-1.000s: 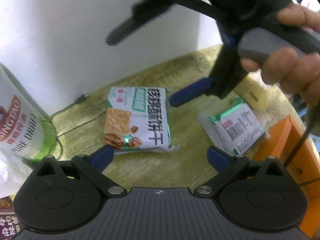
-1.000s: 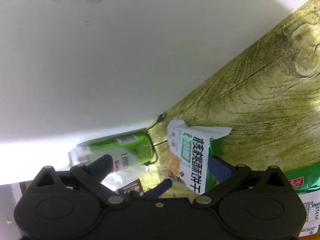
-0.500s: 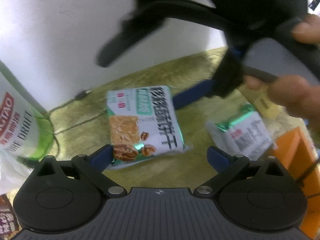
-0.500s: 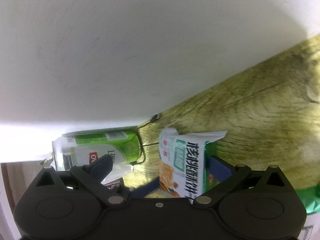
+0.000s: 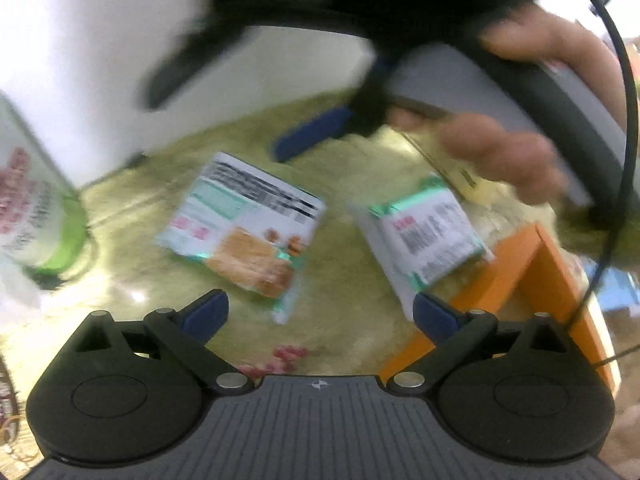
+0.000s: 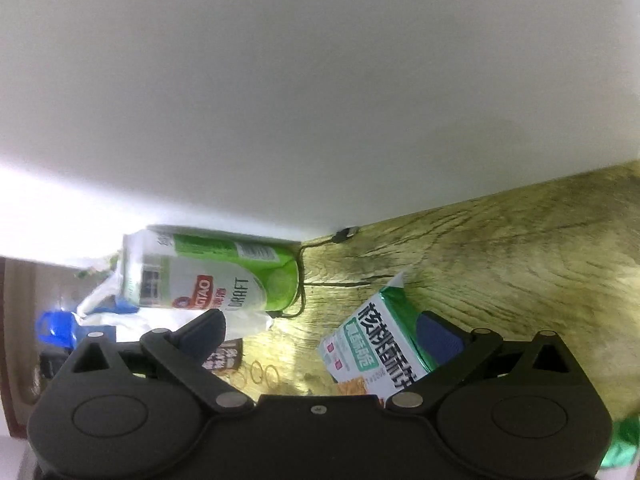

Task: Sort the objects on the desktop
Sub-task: 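Bring both grippers to the walnut biscuit packet beside the Tsingtao can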

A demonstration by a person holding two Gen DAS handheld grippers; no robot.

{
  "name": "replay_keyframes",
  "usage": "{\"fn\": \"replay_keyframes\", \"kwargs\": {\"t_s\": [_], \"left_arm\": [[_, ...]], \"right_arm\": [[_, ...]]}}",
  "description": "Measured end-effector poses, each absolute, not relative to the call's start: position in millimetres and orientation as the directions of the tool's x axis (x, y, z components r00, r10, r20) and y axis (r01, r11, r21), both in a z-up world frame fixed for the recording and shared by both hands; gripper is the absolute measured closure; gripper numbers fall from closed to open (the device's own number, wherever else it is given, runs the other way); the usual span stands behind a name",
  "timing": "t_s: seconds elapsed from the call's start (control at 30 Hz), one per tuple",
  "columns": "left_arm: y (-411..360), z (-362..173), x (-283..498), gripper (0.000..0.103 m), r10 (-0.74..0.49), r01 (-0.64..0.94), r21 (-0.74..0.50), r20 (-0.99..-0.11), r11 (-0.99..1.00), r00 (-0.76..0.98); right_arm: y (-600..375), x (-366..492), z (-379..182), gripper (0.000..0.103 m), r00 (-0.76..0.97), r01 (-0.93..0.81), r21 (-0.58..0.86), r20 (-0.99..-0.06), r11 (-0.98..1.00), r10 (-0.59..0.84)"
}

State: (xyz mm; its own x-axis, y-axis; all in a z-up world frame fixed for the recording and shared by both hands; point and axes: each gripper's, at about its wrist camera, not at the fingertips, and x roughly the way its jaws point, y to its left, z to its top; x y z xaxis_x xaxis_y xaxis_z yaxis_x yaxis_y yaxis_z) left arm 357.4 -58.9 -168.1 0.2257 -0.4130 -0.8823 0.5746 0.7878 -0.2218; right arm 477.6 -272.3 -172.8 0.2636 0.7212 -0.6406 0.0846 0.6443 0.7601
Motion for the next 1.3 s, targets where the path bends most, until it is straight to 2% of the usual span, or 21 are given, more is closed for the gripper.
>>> {"fn": "replay_keyframes", "kwargs": {"t_s": [0.2, 0.47, 0.67, 1.17, 1.3], "left_arm": [[-52.4, -169.4, 383.0, 0.003, -0.386, 0.552, -0.137, -0.847, 0.823, 0.365], [-63.2, -185.6, 401.5, 0.003, -0.369, 0.584, -0.105, -0.860, 0.805, 0.354], [-65.6, -190.1, 401.4, 0.002, -0.347, 0.577, -0.097, -0.874, 0.811, 0.341], [-61.4, -181.0, 374.3, 0.002, -0.383, 0.561, -0.206, -0.897, 0.802, 0.219], [-58.6, -177.9, 371.8, 0.002, -0.366, 0.551, -0.185, -0.900, 0.814, 0.238]], "right_arm": [[-289.6, 465.4, -175.4, 0.000, 0.222, 0.210, 0.778, -0.628, 0.593, 0.745], [-286.9, 467.1, -186.6, 0.000, 0.141, 0.297, 0.749, -0.648, 0.592, 0.748], [-279.4, 473.9, -191.1, 0.000, 0.132, 0.293, 0.743, -0.655, 0.602, 0.744], [-261.1, 484.6, -194.6, 0.000, 0.187, 0.219, 0.791, -0.609, 0.571, 0.771], [-266.7, 478.0, -182.8, 0.000, 0.227, 0.202, 0.790, -0.613, 0.579, 0.757]]}}
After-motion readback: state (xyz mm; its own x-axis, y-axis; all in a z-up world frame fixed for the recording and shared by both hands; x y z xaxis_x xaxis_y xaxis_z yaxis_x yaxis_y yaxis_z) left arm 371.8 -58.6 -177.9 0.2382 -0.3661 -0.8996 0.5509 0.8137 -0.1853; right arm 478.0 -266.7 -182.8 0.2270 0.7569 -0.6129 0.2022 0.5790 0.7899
